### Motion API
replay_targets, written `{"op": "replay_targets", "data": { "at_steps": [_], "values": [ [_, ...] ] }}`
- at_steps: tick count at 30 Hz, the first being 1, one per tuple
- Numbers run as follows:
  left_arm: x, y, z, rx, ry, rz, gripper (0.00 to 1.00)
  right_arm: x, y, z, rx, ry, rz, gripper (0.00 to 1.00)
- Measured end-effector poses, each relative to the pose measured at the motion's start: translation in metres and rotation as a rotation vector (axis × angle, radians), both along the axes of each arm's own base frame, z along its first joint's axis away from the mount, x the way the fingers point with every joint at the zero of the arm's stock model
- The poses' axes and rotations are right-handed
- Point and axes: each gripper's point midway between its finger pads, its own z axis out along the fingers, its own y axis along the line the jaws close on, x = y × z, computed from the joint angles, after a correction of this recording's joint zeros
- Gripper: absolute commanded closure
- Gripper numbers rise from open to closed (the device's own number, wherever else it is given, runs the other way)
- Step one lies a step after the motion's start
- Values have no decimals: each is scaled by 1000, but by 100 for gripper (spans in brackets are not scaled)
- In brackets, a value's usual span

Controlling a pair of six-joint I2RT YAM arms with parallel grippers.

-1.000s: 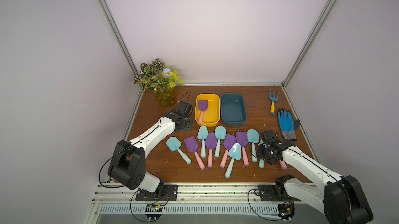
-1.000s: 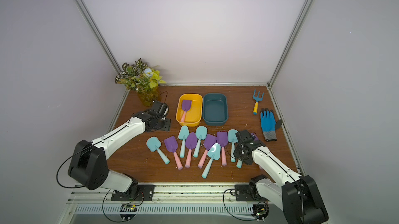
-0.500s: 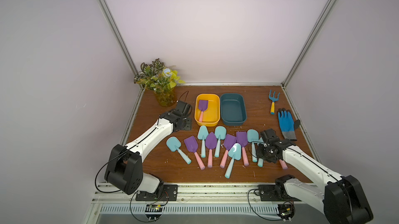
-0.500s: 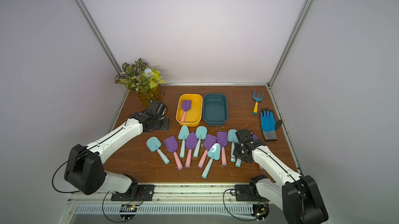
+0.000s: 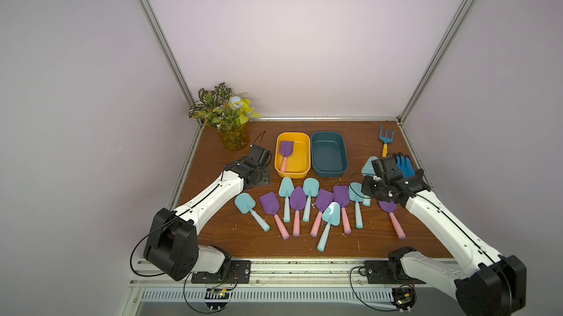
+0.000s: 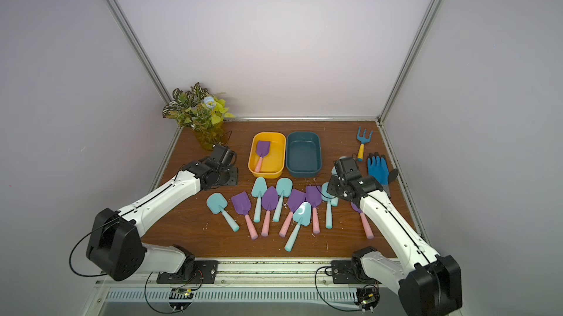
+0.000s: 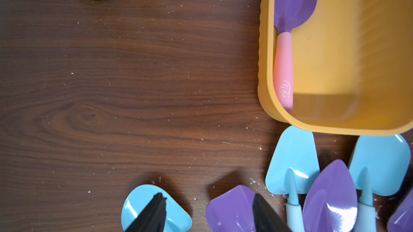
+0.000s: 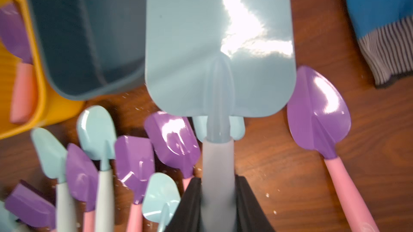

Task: Sort the small shovels by color and place them into the storage box
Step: Pick up the shovel from the center of the board.

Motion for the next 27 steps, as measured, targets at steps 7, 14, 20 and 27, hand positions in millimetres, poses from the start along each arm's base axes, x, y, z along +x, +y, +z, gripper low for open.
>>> {"op": "replay_targets", "data": {
  "at_steps": [7, 14, 20, 27],
  "values": [
    [2, 5, 0, 33, -9, 6, 36, 86, 50, 36, 9, -63, 72, 85],
    [1, 10, -12, 52, -4, -14, 36, 137, 105, 5, 0, -9, 152, 85],
    [-2, 13, -22, 49, 12, -31, 36, 162, 124, -41, -44, 71, 181, 85],
    [-3, 9, -25, 25, 8, -52, 36, 184, 129, -62, -101, 89, 200, 85]
  ]
}}
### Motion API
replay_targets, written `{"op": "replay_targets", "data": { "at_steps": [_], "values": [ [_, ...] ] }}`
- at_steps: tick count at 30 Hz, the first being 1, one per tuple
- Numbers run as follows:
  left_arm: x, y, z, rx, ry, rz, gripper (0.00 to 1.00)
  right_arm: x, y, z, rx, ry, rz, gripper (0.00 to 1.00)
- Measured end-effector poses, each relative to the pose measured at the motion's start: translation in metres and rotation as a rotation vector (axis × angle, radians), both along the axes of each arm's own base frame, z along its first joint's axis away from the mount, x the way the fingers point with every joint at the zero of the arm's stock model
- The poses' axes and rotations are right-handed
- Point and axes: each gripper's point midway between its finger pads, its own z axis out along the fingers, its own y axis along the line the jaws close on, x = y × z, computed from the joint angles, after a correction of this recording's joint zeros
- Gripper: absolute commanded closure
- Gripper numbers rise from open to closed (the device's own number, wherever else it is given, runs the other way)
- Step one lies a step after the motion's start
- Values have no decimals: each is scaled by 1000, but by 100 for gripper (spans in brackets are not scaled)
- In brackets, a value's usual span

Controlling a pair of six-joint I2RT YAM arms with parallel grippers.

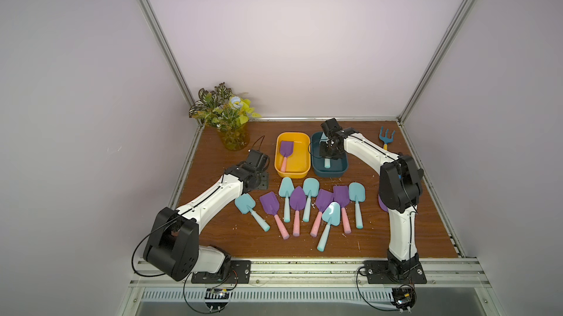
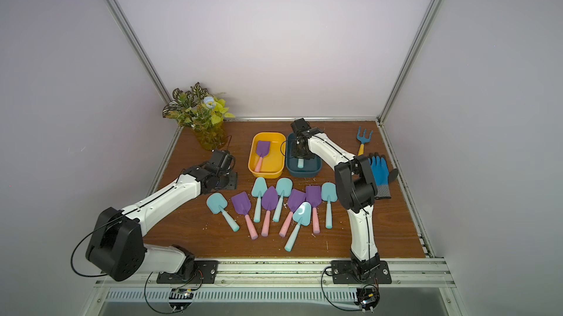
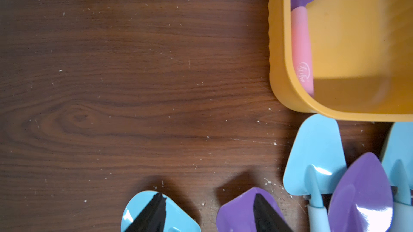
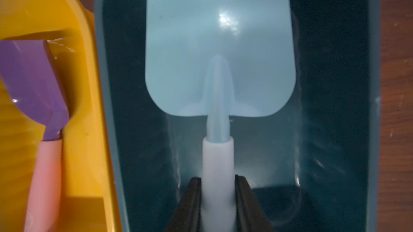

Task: Sort the small shovels by color and place them into the storage box
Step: Pick up the shovel from the center of the board, then place the shovel in the storage box.

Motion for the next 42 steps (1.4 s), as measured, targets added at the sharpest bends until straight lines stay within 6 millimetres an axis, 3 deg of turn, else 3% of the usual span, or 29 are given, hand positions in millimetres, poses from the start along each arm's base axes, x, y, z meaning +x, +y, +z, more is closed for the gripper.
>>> {"op": "replay_targets", "data": {
  "at_steps": [14, 24, 32, 42],
  "values": [
    [-2, -1, 0, -16, -10, -5, 35, 6, -15, -24, -87, 42, 3, 85],
    [-3, 0, 1, -18, -16, -4, 35, 13, -35, -24, -130, 32, -24, 84],
    [-3, 0, 1, -24, -13, -3, 35, 10, -37, -51, -158, 83, -14, 81],
    [-4, -2, 3, -37, -15, -9, 35, 10, -37, -56, -167, 92, -6, 54]
  ]
}}
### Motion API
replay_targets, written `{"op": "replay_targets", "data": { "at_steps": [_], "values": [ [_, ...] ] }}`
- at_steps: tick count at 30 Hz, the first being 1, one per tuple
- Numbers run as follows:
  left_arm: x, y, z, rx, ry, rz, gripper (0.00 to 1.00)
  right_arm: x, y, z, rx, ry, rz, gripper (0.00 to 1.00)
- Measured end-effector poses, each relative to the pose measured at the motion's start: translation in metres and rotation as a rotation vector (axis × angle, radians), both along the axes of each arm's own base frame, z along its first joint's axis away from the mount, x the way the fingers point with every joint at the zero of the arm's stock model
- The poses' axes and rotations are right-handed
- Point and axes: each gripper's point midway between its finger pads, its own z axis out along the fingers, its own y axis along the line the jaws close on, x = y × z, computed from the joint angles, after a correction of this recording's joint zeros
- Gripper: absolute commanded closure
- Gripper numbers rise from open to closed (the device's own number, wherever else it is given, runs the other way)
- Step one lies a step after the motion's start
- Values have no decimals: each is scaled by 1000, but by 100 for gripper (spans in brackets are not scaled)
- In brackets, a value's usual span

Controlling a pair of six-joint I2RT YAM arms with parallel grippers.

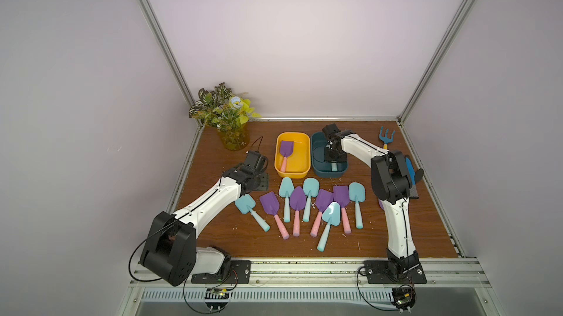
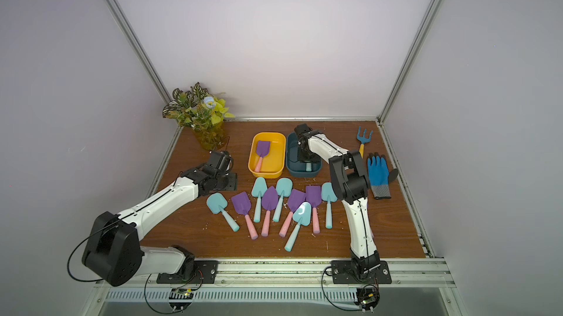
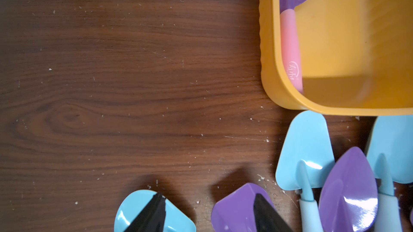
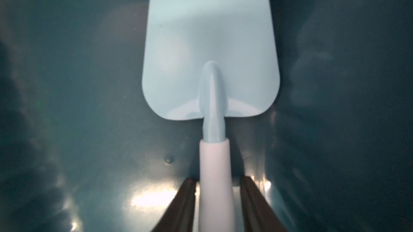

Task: Sort the small shovels by color and place them into the storage box
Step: Place the shovel in the storage box.

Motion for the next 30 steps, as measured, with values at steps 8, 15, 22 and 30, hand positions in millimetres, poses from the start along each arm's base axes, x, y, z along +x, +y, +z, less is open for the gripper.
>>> {"op": "replay_targets", "data": {
  "at_steps": [8, 15, 22, 30],
  "values": [
    [5, -2, 6, -13, -30, 1, 35, -2, 3, 29, 5, -41, 7, 48],
    [1, 4, 8, 4, -21, 20, 36, -26, 14, 154, 105, -288, 65, 48],
    [-19, 5, 12, -35, -24, 77, 36, -88, 8, 172, 152, -326, 133, 47],
    [-59, 6, -14, -56, 58, 141, 37, -130, -16, 145, 97, -303, 203, 47]
  ]
}}
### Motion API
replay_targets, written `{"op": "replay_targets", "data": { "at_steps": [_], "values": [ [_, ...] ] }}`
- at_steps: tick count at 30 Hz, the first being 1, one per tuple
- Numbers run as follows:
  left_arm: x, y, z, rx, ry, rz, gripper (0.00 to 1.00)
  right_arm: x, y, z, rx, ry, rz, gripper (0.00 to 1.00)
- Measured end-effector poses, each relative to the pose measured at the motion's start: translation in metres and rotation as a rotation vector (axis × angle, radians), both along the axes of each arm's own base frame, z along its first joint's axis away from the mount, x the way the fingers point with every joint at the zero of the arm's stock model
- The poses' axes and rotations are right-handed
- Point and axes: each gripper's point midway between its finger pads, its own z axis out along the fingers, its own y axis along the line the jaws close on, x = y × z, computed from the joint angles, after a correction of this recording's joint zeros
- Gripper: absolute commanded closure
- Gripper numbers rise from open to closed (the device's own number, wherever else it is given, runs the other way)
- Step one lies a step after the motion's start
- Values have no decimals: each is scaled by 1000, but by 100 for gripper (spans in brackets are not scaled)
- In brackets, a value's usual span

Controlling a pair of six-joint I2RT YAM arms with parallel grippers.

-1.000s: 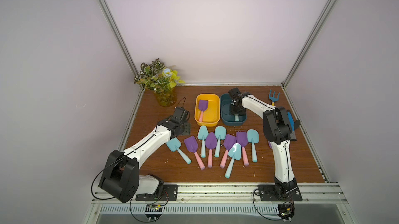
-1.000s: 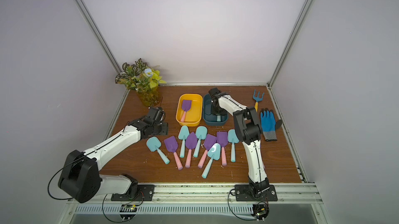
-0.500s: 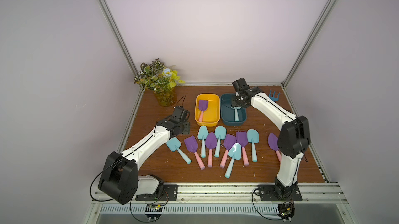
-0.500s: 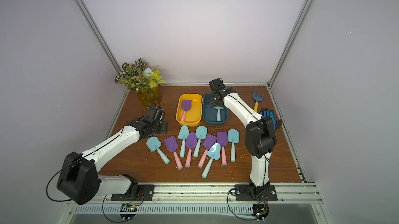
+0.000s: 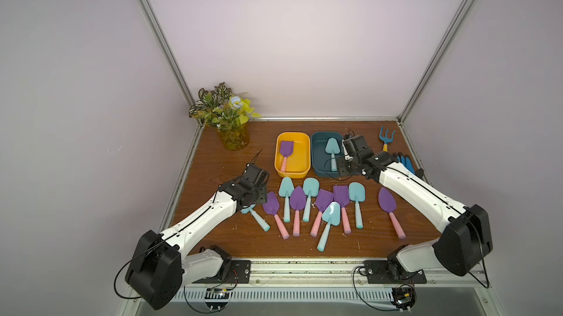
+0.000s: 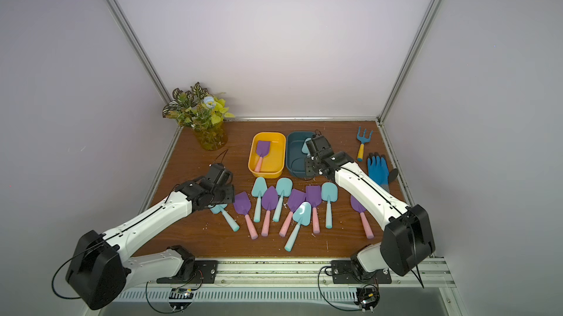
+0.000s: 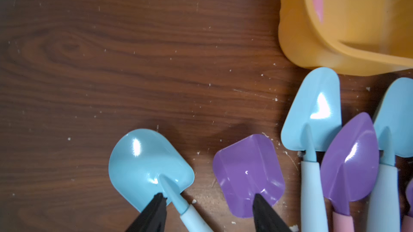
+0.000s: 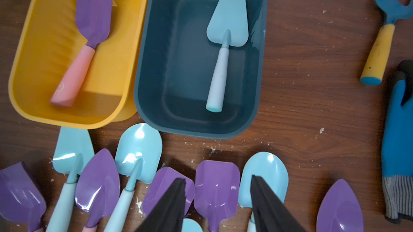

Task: Sort the small shovels by color and place them into the storage box
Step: Place the shovel in the storage box, then pick up the shovel from the center of the board.

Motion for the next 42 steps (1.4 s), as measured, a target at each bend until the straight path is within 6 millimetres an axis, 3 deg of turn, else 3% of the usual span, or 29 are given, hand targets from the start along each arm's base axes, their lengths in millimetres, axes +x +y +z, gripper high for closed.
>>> {"op": "replay_targets", "data": {
  "at_steps": [6, 13, 20, 33, 42],
  "values": [
    [-28, 3, -19, -32, 46, 60, 35, -5, -3, 17, 24, -84, 21, 47],
    [-50, -2, -34, -60, 105, 84, 34, -6, -4, 6, 14, -75, 31, 47],
    [-64, -2, -49, -66, 153, 103, 34, -2, -1, 10, 27, -99, 30, 47],
    [-78, -6, -62, -53, 206, 103, 36, -1, -3, 6, 20, -101, 23, 47],
    [-80, -6, -67, -36, 220, 117, 45, -3, -5, 2, 18, -105, 22, 47]
  ]
}}
